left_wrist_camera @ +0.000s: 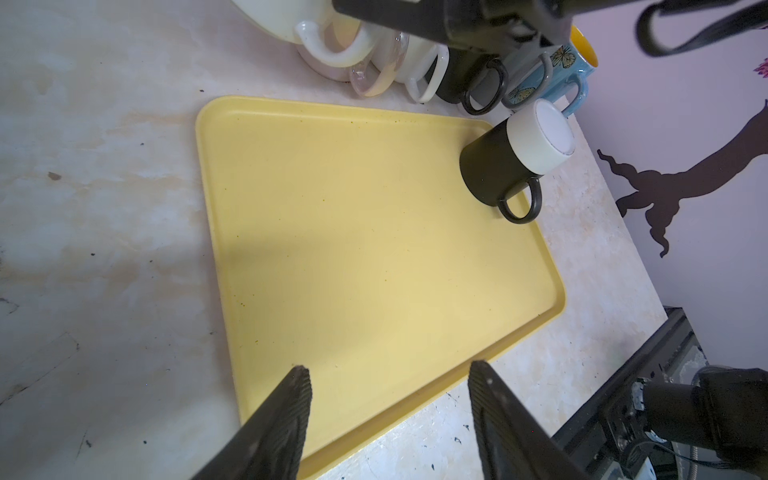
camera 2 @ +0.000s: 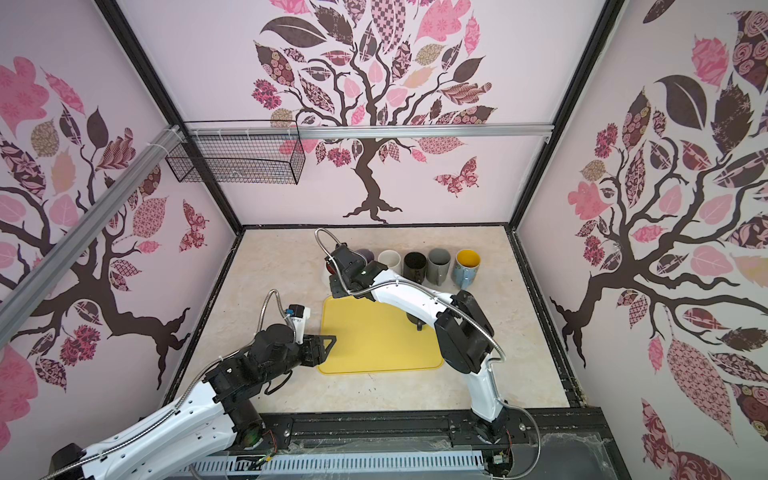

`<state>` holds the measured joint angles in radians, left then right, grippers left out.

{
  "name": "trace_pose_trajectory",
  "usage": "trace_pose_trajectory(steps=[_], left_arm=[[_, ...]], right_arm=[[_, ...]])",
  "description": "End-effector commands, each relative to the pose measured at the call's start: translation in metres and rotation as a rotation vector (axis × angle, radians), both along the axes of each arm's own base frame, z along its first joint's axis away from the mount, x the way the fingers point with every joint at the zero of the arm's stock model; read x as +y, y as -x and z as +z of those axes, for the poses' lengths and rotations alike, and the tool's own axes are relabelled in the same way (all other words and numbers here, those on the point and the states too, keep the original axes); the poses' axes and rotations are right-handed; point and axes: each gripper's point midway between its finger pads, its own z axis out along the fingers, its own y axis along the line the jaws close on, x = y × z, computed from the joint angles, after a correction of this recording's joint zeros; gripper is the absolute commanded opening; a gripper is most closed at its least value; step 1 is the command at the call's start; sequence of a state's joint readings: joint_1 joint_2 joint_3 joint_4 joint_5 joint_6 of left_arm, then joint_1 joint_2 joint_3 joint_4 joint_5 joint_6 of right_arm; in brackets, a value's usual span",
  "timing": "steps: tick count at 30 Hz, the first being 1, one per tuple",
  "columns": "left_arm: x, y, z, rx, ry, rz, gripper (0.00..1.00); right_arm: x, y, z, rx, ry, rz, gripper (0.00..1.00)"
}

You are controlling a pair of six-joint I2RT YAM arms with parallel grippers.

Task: Turn the mug right side up
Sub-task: 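Carry the white mug opening-up and lower it beside the pink mug with the right gripper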

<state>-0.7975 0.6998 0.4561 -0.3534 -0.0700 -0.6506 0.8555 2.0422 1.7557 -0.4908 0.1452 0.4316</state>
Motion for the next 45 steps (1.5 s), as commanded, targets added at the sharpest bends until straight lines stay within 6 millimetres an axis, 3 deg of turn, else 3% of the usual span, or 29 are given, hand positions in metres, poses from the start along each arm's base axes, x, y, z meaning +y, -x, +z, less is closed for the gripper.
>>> trace_pose_trajectory(steps=[1, 21, 42, 45], left_arm=[[0.003, 0.002, -0.008, 0.002, -0.009, 0.003, 0.63], [0.006, 0.005, -0.006, -0.009, 0.005, 0.006, 0.63], [-0.001, 0.003, -0.008, 0.009, 0.043, 0.004, 0.64], [-0.003, 0.003, -0.007, 0.009, 0.049, 0.002, 0.64]], right_arm=[[0.008, -0.020, 0.009, -0.069, 0.026, -0.017, 0.00], [0.017, -0.063, -0.041, -0.048, 0.136, -0.063, 0.00], [0.001, -0.076, -0.066, -0.062, 0.206, -0.137, 0.00], [0.002, -0.076, -0.064, -0.058, 0.191, -0.139, 0.13]])
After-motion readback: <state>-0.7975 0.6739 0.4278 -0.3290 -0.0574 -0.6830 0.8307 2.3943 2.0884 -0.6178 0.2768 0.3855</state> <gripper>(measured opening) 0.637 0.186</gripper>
